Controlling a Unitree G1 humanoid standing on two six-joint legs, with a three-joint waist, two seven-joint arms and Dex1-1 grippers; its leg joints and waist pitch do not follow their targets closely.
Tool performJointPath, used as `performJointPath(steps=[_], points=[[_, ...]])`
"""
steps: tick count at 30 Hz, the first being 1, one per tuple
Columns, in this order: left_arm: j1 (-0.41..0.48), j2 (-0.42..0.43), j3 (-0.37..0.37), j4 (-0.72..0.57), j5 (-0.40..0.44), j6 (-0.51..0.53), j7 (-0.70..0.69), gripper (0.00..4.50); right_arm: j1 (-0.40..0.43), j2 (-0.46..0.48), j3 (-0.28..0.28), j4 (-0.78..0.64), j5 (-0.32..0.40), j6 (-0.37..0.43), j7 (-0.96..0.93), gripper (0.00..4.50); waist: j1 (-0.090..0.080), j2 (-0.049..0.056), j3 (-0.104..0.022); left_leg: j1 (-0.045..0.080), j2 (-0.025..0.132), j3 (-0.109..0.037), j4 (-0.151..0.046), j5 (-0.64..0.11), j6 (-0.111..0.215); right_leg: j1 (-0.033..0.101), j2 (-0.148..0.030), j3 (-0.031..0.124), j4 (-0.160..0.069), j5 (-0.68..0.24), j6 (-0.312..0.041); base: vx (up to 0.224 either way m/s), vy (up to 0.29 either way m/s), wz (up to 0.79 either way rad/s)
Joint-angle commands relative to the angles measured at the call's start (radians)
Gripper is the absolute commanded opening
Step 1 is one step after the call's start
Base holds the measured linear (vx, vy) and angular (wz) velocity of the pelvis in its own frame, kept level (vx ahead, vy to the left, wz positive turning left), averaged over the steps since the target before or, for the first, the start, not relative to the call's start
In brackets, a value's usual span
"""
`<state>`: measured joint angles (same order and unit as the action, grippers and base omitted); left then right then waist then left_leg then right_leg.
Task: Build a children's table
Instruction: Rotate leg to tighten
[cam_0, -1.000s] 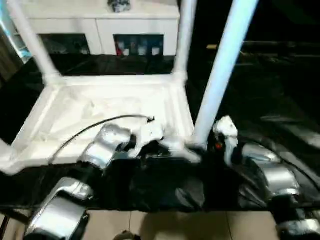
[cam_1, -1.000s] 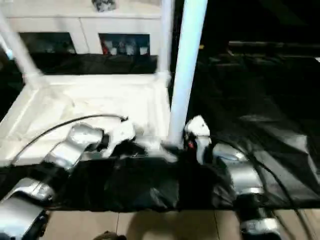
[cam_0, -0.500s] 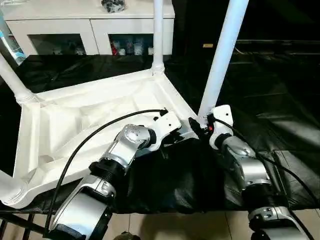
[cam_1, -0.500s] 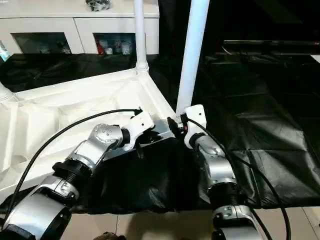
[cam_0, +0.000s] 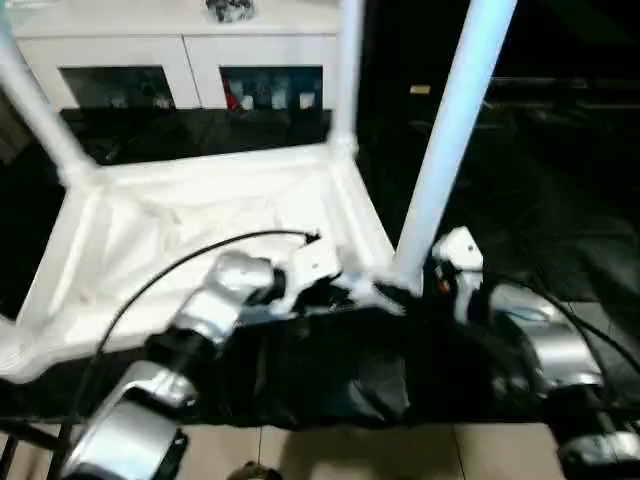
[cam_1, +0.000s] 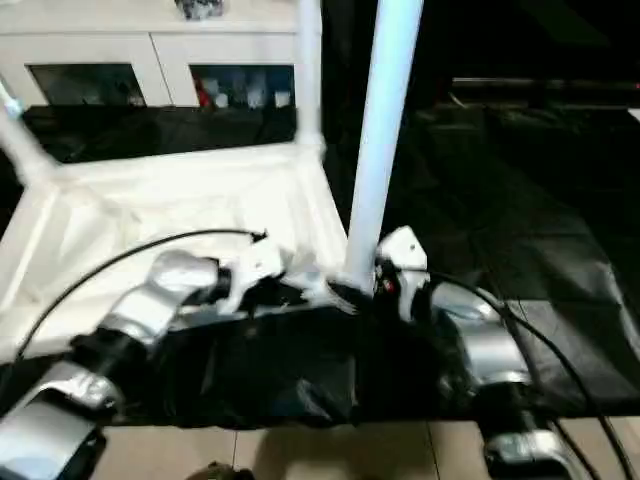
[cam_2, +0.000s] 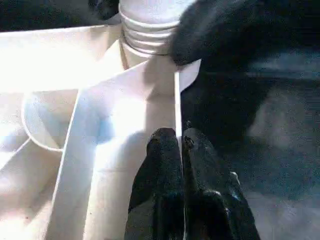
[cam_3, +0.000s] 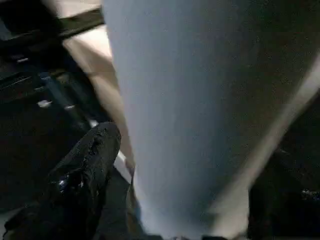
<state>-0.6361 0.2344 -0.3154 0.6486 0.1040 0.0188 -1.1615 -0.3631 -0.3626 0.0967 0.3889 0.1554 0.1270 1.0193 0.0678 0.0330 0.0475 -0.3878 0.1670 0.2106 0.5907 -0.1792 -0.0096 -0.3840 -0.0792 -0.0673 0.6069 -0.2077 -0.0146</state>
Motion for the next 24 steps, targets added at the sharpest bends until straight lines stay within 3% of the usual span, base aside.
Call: performJointPath(steps=[1, 3, 7, 13, 14, 17, 19, 23, 24], points=[[-0.009, -0.007, -0.02, -0.036, -0.026, -0.023, -0.03, 0.0, 0.008, -0.002, 0.08, -0.064, 0.025, 0.007, 0.11, 3.74, 0.002, -0.015, -0.056, 0.026, 0.082, -0.038, -0.069, -0.211, 0.076, 0.033, -0.087, 0.053, -0.078, -0.172, -0.235, 0.0, 0.0, 0.0], [-0.009, 0.009, -0.021, -0.04, -0.031, -0.026, -0.059, 0.0, 0.016, -0.026, 0.108, -0.087, 0.033, 0.025, 0.163, 3.74, 0.006, -0.015, -0.056, 0.024, 0.083, -0.04, -0.072, -0.208, 0.069, 0.034, -0.087, 0.053, -0.076, -0.176, -0.232, 0.0, 0.0, 0.0], [-0.011, 0.034, -0.026, -0.043, -0.039, -0.034, -0.106, 0.0, 0.03, -0.053, 0.149, -0.127, 0.033, 0.047, 0.239, 3.33, 0.012, -0.016, -0.058, 0.024, 0.082, -0.039, -0.069, -0.196, 0.069, 0.034, -0.089, 0.054, -0.074, -0.162, -0.232, 0.0, 0.0, 0.0], [-0.013, 0.037, -0.023, -0.031, -0.038, -0.043, -0.113, 0.0, 0.039, -0.046, 0.153, -0.143, 0.043, 0.063, 0.243, 2.99, 0.019, -0.016, -0.057, 0.026, 0.083, -0.039, -0.07, -0.194, 0.062, 0.031, -0.089, 0.053, -0.073, -0.163, -0.234, 0.0, 0.0, 0.0], [-0.012, 0.036, -0.023, -0.031, -0.038, -0.043, -0.113, 0.0, 0.04, -0.046, 0.152, -0.143, 0.044, 0.063, 0.242, 2.78, 0.019, -0.017, -0.057, 0.026, 0.082, -0.039, -0.07, -0.197, 0.059, 0.032, -0.09, 0.053, -0.073, -0.168, -0.234, 0.0, 0.0, 0.0], [-0.011, 0.023, -0.022, -0.03, -0.04, -0.036, -0.087, 0.0, 0.045, -0.021, 0.119, -0.136, 0.06, 0.076, 0.19, 2.73, 0.02, -0.017, -0.058, 0.025, 0.081, -0.038, -0.069, -0.19, 0.059, 0.032, -0.09, 0.054, -0.074, -0.167, -0.231, 0.0, 0.0, 0.0], [-0.022, -0.005, -0.013, -0.007, -0.022, -0.023, -0.012, 0.0, 0.037, 0.03, 0.07, -0.089, 0.043, 0.074, 0.06, 2.69, 0.017, -0.018, -0.057, 0.024, 0.08, -0.04, -0.07, -0.191, 0.056, 0.031, -0.091, 0.054, -0.074, -0.172, -0.23, 0.0, 0.0, 0.0], [-0.059, -0.079, 0.003, 0.051, 0.011, 0.02, 0.15, 0.0, -0.002, 0.123, 0.009, 0.028, -0.043, 0.049, -0.236, 2.67, -0.003, -0.016, -0.051, 0.032, 0.077, -0.045, -0.077, -0.264, -0.003, 0.022, -0.092, 0.055, -0.088, -0.303, -0.206, 0.0, 0.0, 0.0], [-0.059, -0.079, 0.003, 0.051, 0.011, 0.02, 0.15, 0.0, -0.002, 0.123, 0.009, 0.028, -0.043, 0.049, -0.236, 2.67, -0.007, -0.016, -0.051, 0.034, 0.075, -0.046, -0.078, -0.276, -0.009, 0.022, -0.091, 0.055, -0.091, -0.317, -0.203, 0.0, 0.0, 0.0]])
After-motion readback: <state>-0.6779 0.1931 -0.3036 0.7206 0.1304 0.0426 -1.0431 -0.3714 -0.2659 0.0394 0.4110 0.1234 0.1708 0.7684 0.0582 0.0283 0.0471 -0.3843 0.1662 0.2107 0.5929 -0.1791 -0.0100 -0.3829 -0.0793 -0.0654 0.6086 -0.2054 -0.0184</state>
